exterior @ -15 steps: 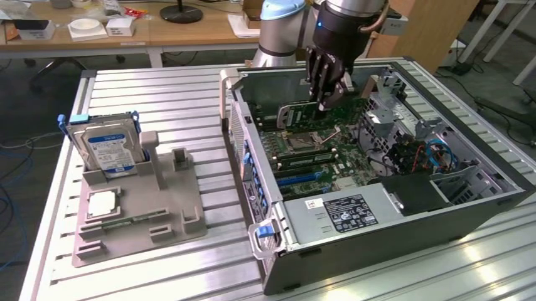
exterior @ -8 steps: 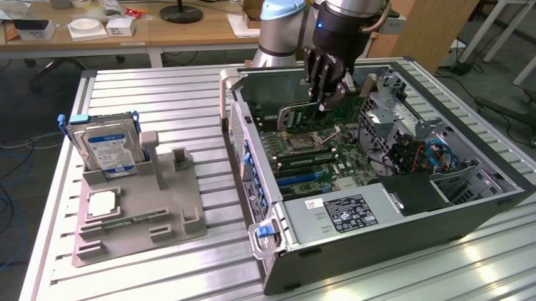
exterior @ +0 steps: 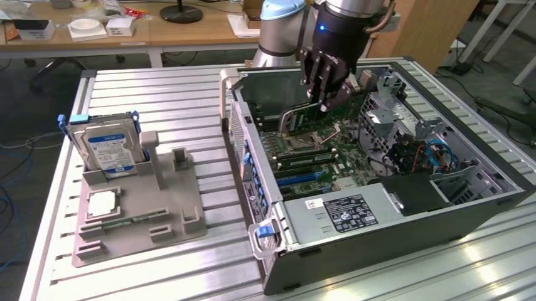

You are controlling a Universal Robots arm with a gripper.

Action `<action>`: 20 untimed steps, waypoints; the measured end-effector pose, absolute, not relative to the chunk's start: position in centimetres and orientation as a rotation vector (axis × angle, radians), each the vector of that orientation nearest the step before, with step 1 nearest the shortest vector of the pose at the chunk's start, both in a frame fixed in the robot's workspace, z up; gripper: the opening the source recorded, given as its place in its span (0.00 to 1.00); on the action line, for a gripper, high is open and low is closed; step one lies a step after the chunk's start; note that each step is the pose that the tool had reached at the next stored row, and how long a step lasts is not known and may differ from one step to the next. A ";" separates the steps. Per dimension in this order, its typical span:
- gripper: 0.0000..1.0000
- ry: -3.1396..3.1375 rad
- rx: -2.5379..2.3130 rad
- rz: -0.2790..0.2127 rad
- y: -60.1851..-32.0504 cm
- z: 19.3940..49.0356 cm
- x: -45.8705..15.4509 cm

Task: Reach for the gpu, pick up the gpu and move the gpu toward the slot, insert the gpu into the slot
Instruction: 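Insert the gpu into the slot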

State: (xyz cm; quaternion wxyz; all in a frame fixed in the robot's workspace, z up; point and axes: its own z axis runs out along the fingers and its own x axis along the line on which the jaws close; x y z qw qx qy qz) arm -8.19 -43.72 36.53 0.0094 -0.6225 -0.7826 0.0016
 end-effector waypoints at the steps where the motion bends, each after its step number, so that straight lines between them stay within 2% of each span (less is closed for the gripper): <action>1: 0.26 -2.461 -1.922 0.005 -43.7 36.5 -8.2; 20: 0.26 -2.665 -1.619 0.018 -43.7 36.3 -8.0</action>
